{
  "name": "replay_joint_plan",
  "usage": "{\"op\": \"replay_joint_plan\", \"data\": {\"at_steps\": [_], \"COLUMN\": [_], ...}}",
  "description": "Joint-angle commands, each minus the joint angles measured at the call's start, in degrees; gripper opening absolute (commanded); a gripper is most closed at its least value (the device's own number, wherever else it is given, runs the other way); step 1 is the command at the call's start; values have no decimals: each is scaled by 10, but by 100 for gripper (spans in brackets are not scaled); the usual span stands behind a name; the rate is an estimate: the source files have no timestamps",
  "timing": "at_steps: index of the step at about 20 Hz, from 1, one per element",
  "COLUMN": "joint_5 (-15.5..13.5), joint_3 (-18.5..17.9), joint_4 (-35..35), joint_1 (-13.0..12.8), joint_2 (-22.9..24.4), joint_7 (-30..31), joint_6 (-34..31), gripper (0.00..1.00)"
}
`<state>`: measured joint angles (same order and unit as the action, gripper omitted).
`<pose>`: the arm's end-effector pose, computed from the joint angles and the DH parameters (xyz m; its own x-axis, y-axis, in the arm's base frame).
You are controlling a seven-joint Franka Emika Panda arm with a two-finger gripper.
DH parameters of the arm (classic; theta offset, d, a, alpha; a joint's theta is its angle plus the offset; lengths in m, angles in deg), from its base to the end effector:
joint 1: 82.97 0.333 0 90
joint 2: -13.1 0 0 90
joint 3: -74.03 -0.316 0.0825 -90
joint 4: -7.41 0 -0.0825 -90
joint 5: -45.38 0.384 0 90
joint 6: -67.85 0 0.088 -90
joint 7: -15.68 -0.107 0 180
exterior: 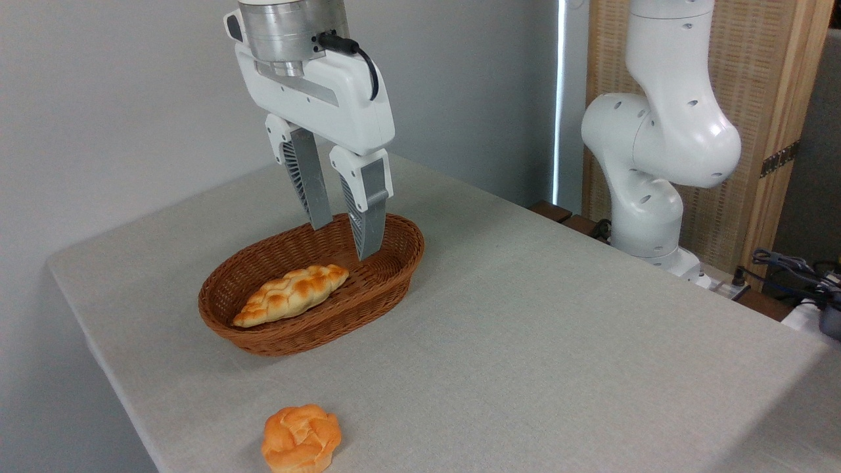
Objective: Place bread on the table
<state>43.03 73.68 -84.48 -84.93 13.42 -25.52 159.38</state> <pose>0.5544 -0.0199 0.6144 0.7344 -0.6782 0.0265 -0.6787 -0.7337 0.0313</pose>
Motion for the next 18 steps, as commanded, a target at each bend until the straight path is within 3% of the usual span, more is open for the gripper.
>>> {"op": "replay_joint_plan", "data": {"at_steps": [1, 18], "joint_5": [-4, -9], "joint_3": [-9, -7], "joint_4": [1, -8], "joint_1": [-6, -6], "joint_2": [0, 4], "joint_7": [-4, -7], "joint_6": [-2, -1], "gripper": [100, 100]}}
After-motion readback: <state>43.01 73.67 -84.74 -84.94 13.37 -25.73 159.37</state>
